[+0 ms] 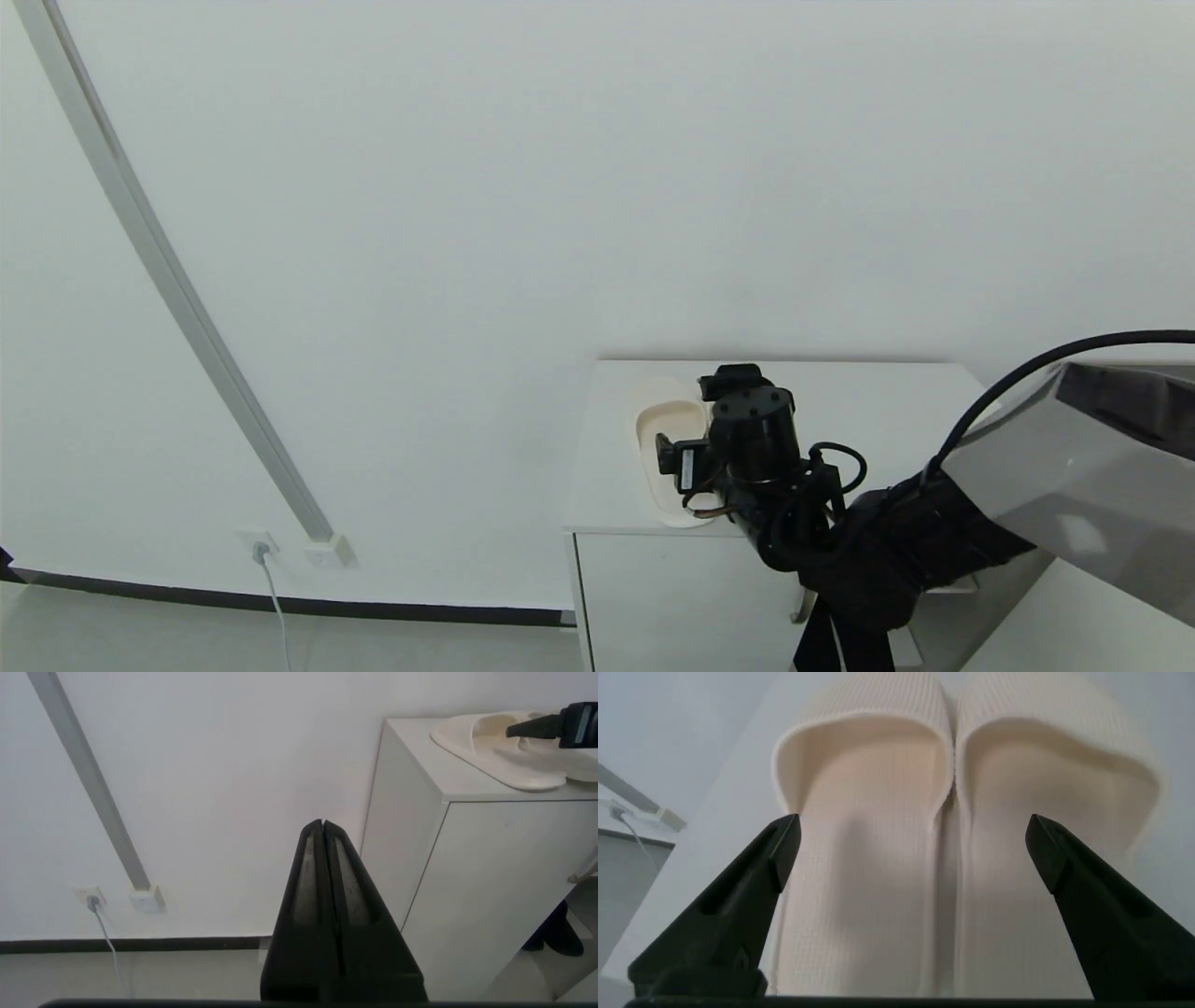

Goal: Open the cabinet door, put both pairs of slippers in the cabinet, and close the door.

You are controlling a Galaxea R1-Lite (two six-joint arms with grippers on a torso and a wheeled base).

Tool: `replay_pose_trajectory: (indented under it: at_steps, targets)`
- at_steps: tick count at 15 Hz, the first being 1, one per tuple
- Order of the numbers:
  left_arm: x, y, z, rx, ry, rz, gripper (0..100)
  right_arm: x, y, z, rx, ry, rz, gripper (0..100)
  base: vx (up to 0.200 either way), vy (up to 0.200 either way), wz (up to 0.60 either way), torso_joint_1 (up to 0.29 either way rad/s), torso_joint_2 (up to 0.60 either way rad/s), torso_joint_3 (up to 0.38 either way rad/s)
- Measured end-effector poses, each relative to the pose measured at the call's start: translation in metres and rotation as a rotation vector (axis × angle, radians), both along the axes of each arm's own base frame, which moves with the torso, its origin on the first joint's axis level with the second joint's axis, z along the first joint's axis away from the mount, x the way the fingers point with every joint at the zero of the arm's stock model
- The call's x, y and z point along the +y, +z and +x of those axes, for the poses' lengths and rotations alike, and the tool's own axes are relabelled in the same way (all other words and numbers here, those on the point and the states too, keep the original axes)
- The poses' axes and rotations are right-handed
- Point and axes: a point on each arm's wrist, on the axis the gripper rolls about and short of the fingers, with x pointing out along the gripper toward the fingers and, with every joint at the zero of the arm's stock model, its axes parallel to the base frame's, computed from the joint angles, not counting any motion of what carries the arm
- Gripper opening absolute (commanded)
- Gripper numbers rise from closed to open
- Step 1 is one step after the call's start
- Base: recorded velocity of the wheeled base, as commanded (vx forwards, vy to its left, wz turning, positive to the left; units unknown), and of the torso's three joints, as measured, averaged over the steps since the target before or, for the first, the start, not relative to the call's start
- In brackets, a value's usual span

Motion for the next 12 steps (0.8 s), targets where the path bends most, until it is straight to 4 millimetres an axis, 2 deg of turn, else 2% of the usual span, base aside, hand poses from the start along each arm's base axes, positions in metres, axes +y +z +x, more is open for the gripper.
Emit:
replay_pose_trajectory:
  at_steps: [7,12]
  targets:
    - [0.000,0.000,0.000,0.000,0.000,0.000,0,0.008,-0.007,0.042,-0.032,-0.039,-0.027,100,0.000,0.000,0.00,0.000,0.00,0.000]
    - [0.000,0.000,0.000,0.000,0.000,0.001,0,0.010,-0.012,0.054,-0.028,-0.039,-0.027,100,0.000,0.000,0.00,0.000,0.00,0.000]
